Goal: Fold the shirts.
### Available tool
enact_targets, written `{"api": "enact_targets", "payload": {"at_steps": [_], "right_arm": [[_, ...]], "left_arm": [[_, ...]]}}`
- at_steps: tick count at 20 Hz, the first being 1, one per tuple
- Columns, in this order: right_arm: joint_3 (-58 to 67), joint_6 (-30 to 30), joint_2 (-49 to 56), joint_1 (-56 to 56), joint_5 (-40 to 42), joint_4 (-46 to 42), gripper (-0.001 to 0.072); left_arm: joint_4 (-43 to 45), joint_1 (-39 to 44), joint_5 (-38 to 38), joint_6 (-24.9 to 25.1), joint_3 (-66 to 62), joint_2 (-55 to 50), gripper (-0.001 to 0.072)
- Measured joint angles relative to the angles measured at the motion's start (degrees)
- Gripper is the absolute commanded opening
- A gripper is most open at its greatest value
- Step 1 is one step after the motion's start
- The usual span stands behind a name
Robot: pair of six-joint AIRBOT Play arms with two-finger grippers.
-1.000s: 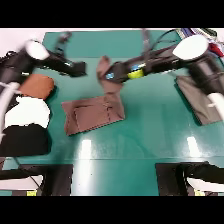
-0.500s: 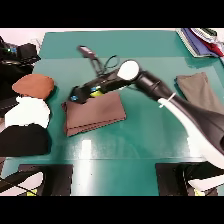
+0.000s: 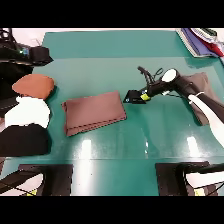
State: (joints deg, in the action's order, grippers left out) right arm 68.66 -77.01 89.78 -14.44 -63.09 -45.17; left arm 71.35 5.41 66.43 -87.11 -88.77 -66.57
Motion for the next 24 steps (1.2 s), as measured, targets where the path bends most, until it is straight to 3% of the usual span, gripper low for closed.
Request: {"api": "enact_targets", "payload": {"at_steps": [4,6,7,8,9,12,15,20,24], "right_arm": [[2.71,1.11,8.41,-1.51,-0.17,7.78,0.0674],[6.51,1.36,12.98,-4.11,-0.15,11.28,0.0514],[8.41,1.60,14.93,-5.42,0.35,12.46,0.0367],[10.51,1.90,16.83,-6.86,1.22,13.09,0.0113],[12.28,2.27,18.27,-8.07,2.19,13.29,0.0015],[17.18,3.72,20.00,-10.05,4.44,14.36,0.0014],[20.83,2.64,17.55,-7.02,5.03,8.63,0.0014],[23.32,-2.14,8.15,8.70,3.61,-5.25,0.0014],[23.78,-5.05,2.49,24.46,2.91,-9.77,0.0014]], "left_arm": [[-0.07,1.49,-0.42,0.15,0.02,-0.07,0.0024],[-0.26,1.81,-0.39,0.15,0.02,-0.09,0.0024],[-0.39,1.86,-0.37,0.15,0.04,-0.09,0.0024],[-0.70,1.92,-0.37,0.15,0.04,-0.09,0.0024],[-1.60,2.03,-0.39,0.15,0.04,-0.09,0.0023],[-3.87,2.05,-0.81,0.15,0.04,-0.09,0.0023],[-4.98,2.10,-0.79,0.15,0.04,-0.09,0.0023],[-6.84,2.10,-1.20,0.13,0.04,-0.09,0.0023],[-8.94,2.10,-2.58,0.13,0.04,-0.09,0.0023]]}}
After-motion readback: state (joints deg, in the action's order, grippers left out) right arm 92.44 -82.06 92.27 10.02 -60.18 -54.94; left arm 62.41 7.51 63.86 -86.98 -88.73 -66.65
